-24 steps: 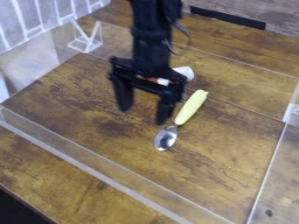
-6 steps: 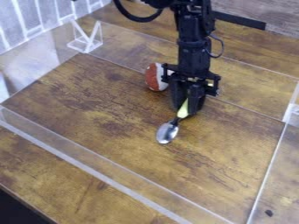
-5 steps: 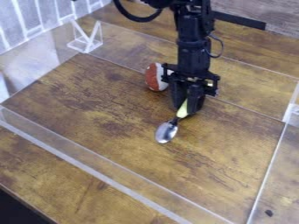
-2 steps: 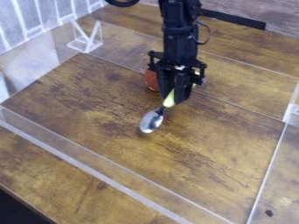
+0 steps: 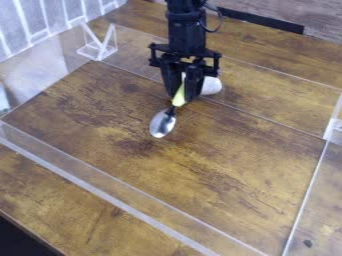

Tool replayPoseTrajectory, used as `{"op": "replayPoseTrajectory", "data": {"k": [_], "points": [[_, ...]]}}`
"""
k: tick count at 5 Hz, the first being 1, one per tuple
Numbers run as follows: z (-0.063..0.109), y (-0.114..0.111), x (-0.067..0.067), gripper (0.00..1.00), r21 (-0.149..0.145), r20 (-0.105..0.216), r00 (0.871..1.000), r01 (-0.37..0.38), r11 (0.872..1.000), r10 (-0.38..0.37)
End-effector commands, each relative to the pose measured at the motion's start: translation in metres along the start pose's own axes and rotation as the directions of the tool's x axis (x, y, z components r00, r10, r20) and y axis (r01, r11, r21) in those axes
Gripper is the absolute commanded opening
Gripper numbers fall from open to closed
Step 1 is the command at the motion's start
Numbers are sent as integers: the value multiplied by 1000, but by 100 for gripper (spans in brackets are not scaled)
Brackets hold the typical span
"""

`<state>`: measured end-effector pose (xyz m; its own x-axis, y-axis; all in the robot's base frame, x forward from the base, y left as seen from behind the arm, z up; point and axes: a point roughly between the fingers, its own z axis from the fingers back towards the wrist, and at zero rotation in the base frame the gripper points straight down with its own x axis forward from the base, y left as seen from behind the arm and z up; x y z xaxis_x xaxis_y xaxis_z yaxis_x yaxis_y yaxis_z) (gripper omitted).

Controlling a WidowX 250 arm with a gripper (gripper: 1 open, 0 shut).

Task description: Move the green spoon to the left

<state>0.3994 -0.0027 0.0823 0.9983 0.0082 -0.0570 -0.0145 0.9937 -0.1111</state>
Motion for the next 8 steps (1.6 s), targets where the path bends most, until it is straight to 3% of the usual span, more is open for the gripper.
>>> {"op": "replayPoseTrajectory", "data": {"k": [1, 2, 4, 6, 7, 8], "points": [[58, 3, -3, 100, 3, 147, 988, -48, 999, 47], [42, 0, -8, 100, 3, 131, 987, -92, 996, 91], [13, -3, -33, 100, -3, 118, 984, -131, 991, 130], [-22, -15, -39, 100, -23, 115, 976, -183, 983, 184], [-25, -16, -39, 0, -22, 111, 984, -135, 991, 137], [-24, -16, -38, 0, -18, 108, 990, -87, 996, 89]]}}
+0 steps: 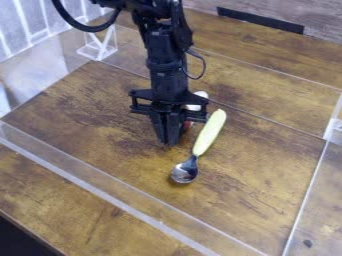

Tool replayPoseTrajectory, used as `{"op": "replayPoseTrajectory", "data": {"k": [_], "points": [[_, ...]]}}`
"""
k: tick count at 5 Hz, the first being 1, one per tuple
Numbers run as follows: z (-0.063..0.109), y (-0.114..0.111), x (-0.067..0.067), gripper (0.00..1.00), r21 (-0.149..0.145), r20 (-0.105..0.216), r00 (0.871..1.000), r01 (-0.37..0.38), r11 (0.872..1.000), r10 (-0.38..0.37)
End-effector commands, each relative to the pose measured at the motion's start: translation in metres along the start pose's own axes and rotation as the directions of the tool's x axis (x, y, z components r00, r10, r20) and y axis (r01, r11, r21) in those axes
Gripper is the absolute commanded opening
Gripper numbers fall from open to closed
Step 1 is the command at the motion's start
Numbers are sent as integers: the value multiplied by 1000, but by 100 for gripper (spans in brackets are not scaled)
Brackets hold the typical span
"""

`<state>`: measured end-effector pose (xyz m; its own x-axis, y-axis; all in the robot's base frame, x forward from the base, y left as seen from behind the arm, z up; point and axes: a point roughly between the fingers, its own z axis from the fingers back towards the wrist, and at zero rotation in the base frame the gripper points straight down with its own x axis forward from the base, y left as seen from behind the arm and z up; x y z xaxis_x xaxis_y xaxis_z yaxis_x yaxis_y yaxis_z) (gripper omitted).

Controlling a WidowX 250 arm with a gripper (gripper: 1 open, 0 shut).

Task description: Move the green spoon to the left

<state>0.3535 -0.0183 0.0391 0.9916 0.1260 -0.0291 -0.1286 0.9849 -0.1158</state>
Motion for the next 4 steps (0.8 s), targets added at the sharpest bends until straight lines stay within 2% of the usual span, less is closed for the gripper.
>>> {"op": "replayPoseTrajectory", "data": {"k": [1, 2, 3, 4], "points": [[46, -21, 10, 0, -4, 83, 995, 58, 998, -58], [73, -35, 14, 0, -2, 99, 989, 106, 994, -106], [90, -48, 14, 0, 6, 105, 983, 149, 989, -149], [98, -57, 1, 100, 12, 105, 979, 175, 985, -175]]}}
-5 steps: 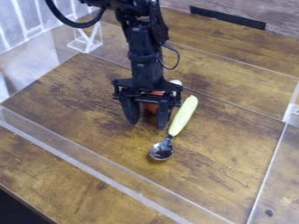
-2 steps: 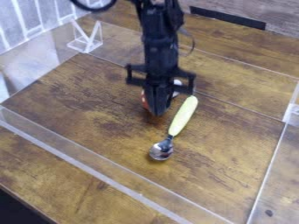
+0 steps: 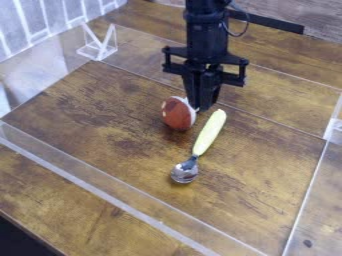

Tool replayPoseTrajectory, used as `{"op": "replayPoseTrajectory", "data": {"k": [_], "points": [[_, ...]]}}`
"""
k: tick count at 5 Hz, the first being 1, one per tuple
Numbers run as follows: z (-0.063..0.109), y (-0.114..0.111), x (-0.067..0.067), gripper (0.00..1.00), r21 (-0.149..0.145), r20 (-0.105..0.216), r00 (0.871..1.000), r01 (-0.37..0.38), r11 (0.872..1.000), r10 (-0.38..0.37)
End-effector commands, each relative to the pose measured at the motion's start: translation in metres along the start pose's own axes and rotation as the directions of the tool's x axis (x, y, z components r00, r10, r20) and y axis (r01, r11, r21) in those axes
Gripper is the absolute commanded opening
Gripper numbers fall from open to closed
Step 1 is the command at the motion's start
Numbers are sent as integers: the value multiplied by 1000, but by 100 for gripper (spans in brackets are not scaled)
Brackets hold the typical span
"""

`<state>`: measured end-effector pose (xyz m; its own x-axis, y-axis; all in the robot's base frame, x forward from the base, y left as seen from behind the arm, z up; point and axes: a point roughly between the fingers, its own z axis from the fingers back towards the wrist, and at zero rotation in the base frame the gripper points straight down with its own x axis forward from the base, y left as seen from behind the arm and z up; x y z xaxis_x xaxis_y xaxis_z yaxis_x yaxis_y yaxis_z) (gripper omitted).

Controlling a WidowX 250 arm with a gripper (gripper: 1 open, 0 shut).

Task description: Move the green spoon to the left

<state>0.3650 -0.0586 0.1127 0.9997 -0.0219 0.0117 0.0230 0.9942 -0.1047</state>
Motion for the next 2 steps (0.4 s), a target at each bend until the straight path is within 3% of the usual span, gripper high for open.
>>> {"op": "replayPoseTrajectory", "data": {"k": [1, 2], "points": [[21, -14, -13, 100, 0, 66, 998, 12, 1000, -12], [14, -14, -9, 100, 4, 43, 999, -20, 1000, 20]]}}
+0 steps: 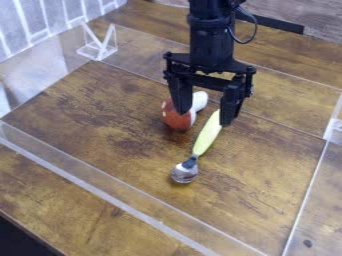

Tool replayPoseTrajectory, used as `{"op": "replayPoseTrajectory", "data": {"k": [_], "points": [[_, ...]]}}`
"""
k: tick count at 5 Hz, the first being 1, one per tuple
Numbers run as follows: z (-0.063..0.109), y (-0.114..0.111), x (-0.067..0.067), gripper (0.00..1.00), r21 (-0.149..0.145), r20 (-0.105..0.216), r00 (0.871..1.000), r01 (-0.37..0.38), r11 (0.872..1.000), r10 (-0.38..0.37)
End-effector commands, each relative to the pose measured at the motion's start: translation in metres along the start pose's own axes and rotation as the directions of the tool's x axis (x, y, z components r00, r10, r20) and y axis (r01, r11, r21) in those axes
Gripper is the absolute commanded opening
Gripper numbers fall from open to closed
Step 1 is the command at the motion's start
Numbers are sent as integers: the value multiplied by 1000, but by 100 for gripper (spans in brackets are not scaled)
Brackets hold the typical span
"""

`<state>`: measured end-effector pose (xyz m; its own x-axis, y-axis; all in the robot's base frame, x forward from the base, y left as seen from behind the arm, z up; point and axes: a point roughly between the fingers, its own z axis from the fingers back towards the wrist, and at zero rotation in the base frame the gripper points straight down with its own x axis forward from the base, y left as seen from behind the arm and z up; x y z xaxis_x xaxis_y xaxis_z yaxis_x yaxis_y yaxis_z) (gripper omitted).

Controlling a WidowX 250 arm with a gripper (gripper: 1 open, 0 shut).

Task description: Move the green spoon to the left

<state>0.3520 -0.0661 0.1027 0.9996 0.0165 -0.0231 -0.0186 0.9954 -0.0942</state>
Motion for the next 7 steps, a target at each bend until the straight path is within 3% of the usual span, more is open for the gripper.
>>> {"op": "replayPoseTrajectory", "data": {"k": [1, 2, 5, 6, 7], "points": [[11, -9, 7, 100, -2, 50, 999, -3, 1000, 3], [-3, -10, 11, 100, 3, 29, 999, -28, 1000, 28], [-50, 7, 20, 100, 11, -47, 999, 27, 1000, -26], [-56, 8, 21, 0, 9, -62, 997, 36, 999, -35], [-55, 7, 19, 0, 11, -69, 994, 82, 997, -81]]}}
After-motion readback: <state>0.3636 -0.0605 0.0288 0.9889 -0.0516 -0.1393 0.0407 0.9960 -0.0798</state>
